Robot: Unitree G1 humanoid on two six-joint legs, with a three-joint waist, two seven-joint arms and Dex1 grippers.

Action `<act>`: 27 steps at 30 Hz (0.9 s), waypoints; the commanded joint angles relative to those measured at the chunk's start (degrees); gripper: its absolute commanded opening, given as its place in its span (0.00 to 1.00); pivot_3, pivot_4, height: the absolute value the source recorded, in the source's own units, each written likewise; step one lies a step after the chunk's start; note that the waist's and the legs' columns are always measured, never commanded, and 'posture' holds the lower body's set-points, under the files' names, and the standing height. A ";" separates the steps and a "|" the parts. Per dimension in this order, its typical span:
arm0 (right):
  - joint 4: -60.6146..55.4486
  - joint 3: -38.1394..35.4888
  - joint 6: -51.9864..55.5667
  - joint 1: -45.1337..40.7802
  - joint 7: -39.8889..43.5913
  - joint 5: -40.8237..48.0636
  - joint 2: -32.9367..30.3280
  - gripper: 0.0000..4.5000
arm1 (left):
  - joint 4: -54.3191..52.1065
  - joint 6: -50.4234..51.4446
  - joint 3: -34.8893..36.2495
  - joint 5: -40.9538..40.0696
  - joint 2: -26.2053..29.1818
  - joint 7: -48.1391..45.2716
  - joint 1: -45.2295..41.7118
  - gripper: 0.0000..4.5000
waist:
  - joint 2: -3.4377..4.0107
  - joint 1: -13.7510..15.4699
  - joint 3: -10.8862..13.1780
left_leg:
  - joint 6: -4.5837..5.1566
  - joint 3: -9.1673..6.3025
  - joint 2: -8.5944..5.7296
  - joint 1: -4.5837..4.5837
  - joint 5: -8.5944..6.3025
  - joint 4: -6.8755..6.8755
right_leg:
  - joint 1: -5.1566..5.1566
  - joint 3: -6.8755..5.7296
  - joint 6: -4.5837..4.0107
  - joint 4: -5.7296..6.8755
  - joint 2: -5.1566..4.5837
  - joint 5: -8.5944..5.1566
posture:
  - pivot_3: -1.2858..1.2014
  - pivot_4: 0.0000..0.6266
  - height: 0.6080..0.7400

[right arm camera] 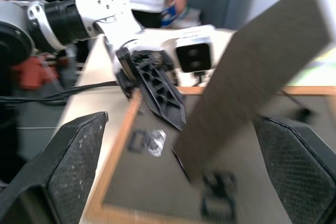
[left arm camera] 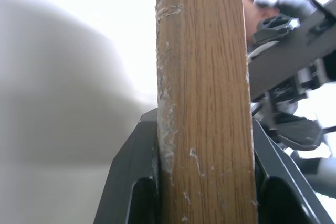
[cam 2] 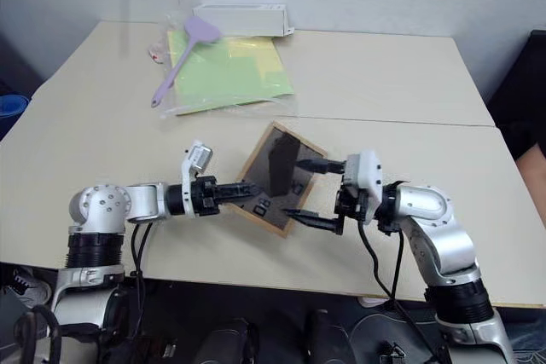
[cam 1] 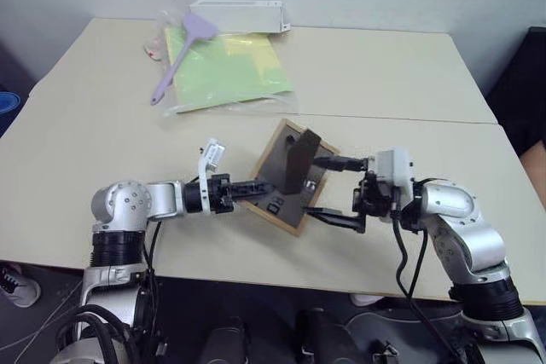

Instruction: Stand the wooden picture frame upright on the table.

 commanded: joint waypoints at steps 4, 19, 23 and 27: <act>2.29 -6.58 -11.05 2.06 2.12 -2.61 -3.77 0.99 | 1.79 5.89 -0.57 -5.52 3.54 -0.50 -1.50 0.29 | -0.01 -0.02 0.01 | 0.00 -0.01 0.01 0.00 -0.01 -0.02 | 0.01 -0.01 0.00 -0.06 0.01 0.00 | 0.52 0.24 1.00; 17.63 -0.04 -64.91 0.99 -20.45 -44.72 1.79 0.99 | 23.39 5.89 -13.38 -34.84 11.50 14.22 -10.92 0.29 | -0.01 -0.26 0.01 | -0.10 0.02 0.01 0.05 0.05 0.01 | -0.02 0.05 0.00 0.06 -0.02 0.00 | 0.52 0.24 1.00; 21.01 0.51 -66.26 -0.84 -30.91 -54.15 4.47 0.99 | 22.61 5.89 -16.88 -43.54 12.87 18.63 -10.35 0.29 | -0.01 -0.59 0.01 | -0.16 0.01 0.03 0.09 0.08 0.05 | -0.05 0.06 -0.01 0.19 -0.01 -0.01 | 0.52 0.24 1.00; 23.84 1.08 -67.02 -1.31 -38.66 -59.77 4.19 0.87 | 22.98 5.89 -18.49 -49.76 13.90 23.34 -10.07 0.29 | -0.01 -1.01 0.01 | -0.17 0.00 0.02 0.09 0.09 0.05 | -0.05 0.06 -0.02 0.21 -0.01 -0.02 | 0.52 0.24 1.00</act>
